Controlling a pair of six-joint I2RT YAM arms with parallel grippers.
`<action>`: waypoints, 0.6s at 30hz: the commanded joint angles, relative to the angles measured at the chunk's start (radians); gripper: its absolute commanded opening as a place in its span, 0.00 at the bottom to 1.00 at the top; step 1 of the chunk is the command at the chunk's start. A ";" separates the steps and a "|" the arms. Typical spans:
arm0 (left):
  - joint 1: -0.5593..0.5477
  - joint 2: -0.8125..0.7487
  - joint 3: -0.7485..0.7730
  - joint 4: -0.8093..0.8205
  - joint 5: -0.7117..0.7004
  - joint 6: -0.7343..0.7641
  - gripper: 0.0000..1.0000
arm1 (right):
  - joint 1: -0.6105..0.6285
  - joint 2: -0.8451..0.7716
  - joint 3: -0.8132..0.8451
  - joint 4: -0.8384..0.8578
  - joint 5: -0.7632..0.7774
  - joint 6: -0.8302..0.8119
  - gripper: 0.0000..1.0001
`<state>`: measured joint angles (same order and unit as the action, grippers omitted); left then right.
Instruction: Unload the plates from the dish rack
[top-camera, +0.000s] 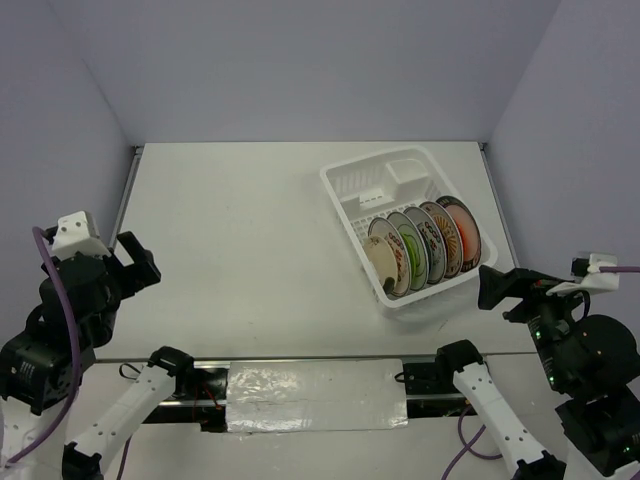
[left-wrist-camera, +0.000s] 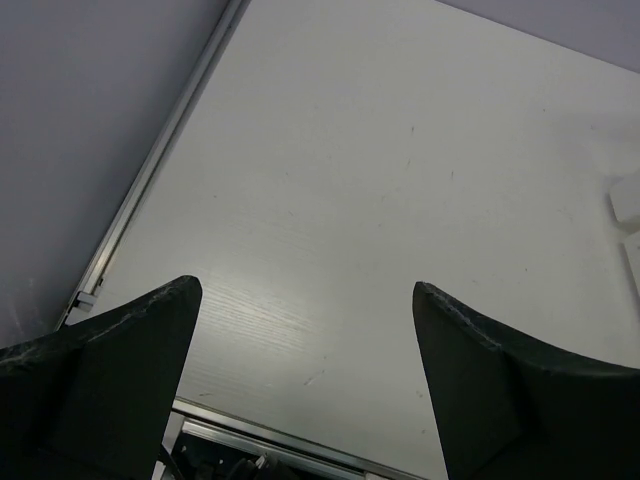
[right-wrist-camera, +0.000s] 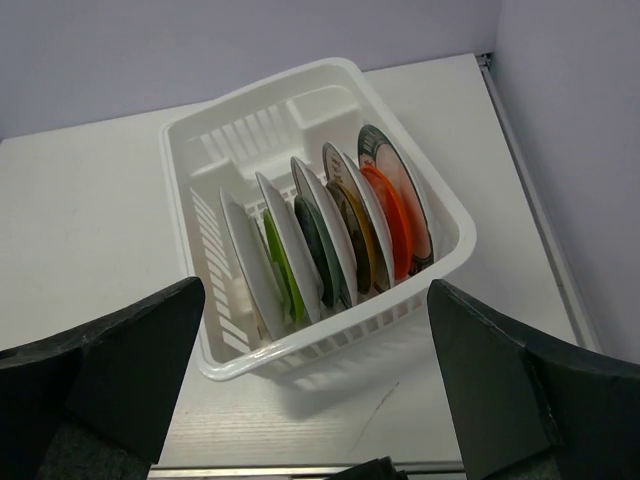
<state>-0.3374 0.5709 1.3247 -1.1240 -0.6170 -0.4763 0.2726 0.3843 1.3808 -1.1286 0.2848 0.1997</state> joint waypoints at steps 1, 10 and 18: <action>-0.002 0.017 0.001 0.021 0.025 -0.012 1.00 | 0.008 -0.013 0.026 0.019 0.024 -0.016 1.00; -0.002 0.004 -0.047 0.084 0.083 -0.025 1.00 | 0.007 0.079 0.000 0.124 -0.278 -0.069 1.00; -0.002 -0.043 -0.257 0.323 0.103 -0.001 1.00 | 0.080 0.487 0.031 0.173 -0.198 -0.069 1.00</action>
<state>-0.3374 0.5518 1.1446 -0.9531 -0.5240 -0.4812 0.3054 0.7849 1.4265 -1.0237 0.0620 0.1539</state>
